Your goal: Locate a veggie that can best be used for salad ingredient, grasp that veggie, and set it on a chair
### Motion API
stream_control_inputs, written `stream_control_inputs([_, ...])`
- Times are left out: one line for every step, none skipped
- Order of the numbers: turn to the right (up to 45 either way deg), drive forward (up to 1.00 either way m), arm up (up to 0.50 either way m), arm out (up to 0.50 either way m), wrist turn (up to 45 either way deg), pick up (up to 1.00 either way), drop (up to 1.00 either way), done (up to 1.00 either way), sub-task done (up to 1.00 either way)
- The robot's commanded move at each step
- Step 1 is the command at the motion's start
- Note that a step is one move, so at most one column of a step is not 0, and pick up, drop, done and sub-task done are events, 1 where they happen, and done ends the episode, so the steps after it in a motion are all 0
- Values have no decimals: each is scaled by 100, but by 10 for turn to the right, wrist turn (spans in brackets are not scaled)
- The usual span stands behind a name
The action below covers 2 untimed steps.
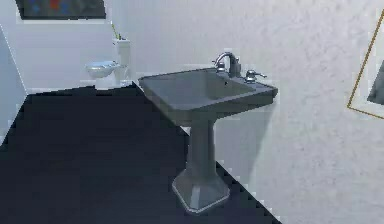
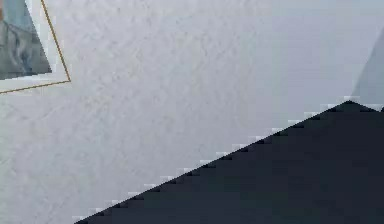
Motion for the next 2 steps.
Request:
stream_control_inputs([450,0,0,0,0,0,0,0,0])
stream_control_inputs([450,0,0,0,0,0,0,0,0])
